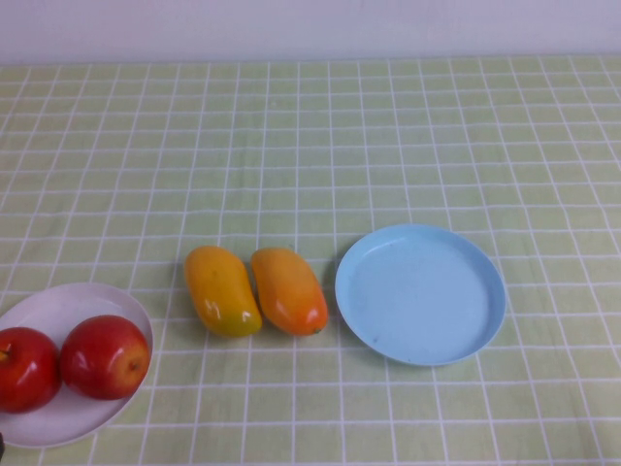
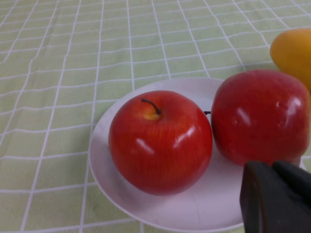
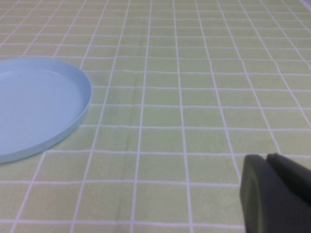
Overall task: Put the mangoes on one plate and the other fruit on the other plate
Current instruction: Put another type of fruit in the right plate
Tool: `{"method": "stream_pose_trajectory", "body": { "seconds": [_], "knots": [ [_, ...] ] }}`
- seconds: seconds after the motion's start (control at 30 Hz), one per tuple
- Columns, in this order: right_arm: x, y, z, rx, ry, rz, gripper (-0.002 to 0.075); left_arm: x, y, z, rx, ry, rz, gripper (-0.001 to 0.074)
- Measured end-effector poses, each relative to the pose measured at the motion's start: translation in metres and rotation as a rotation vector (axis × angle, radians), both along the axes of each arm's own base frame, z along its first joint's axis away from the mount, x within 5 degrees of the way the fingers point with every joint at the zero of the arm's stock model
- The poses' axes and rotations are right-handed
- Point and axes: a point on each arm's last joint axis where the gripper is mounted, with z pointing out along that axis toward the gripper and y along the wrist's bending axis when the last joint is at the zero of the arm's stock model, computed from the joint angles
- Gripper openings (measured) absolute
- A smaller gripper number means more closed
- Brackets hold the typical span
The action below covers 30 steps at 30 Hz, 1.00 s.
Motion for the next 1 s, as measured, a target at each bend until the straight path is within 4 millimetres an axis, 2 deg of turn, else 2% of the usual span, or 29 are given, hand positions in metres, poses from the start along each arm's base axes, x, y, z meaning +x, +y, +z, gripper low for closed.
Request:
{"method": "stream_pose_trajectory", "body": {
  "seconds": [0.23, 0.33, 0.57, 0.63, 0.77, 0.87, 1.0],
  "knots": [
    [0.000, 0.000, 0.000, 0.000, 0.000, 0.000, -0.0016, 0.000, 0.000, 0.000, 0.000, 0.000, 0.000, 0.0002],
    [0.001, 0.001, 0.003, 0.057, -0.031, -0.004, -0.0016, 0.000, 0.000, 0.000, 0.000, 0.000, 0.000, 0.0002],
    [0.003, 0.001, 0.022, 0.534, -0.209, -0.068, -0.0016, 0.000, 0.000, 0.000, 0.000, 0.000, 0.000, 0.0002],
    [0.004, -0.001, 0.025, 0.618, -0.245, -0.093, -0.0016, 0.000, 0.000, 0.000, 0.000, -0.002, 0.000, 0.0002],
    [0.004, -0.004, 0.028, 0.669, -0.282, -0.119, -0.0016, 0.000, 0.000, 0.000, 0.000, -0.002, 0.000, 0.0002],
    [0.003, 0.000, 0.028, 0.675, -0.242, -0.089, -0.0016, 0.000, 0.000, 0.000, 0.000, -0.002, 0.000, 0.0002],
    [0.003, 0.012, 0.050, 0.674, -0.125, 0.017, -0.0016, 0.000, 0.000, 0.000, 0.000, -0.002, 0.000, 0.0002]
  ]
}}
